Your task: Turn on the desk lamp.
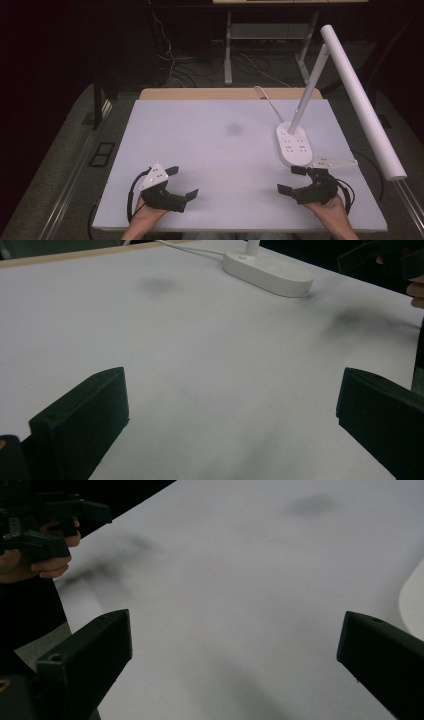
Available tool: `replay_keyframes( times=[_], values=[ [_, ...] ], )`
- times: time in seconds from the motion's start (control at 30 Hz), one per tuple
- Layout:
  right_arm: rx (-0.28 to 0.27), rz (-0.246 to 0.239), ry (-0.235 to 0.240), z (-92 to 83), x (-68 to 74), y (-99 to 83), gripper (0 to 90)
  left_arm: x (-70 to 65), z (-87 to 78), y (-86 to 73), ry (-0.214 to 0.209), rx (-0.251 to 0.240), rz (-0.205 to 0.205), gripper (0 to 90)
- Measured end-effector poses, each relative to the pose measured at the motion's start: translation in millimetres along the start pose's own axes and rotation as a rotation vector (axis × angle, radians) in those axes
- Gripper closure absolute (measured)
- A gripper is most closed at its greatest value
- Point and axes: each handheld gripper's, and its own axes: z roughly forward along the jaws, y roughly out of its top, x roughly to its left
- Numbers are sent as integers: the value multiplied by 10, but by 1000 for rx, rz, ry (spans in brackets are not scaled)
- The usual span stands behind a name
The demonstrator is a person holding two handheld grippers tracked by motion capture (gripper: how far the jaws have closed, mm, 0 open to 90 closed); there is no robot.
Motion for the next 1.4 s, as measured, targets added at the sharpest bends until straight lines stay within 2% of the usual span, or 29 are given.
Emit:
replay_keyframes(
  times=[0.27,0.43,0.83,1.17,1.4],
  values=[
    [10,8,17,0,-3,-7,6,6,1,2,-3,1,2,0],
    [16,24,15,-3,6,-14,6,4,15,7,-9,9,8,0],
    [18,29,10,-15,-9,-16,6,6,10,7,-6,0,2,0],
    [61,3,10,4,-28,29,6,26,18,7,-6,10,1,0],
    [92,5,17,-13,-51,63,6,44,36,7,-3,10,-5,0]
  ],
)
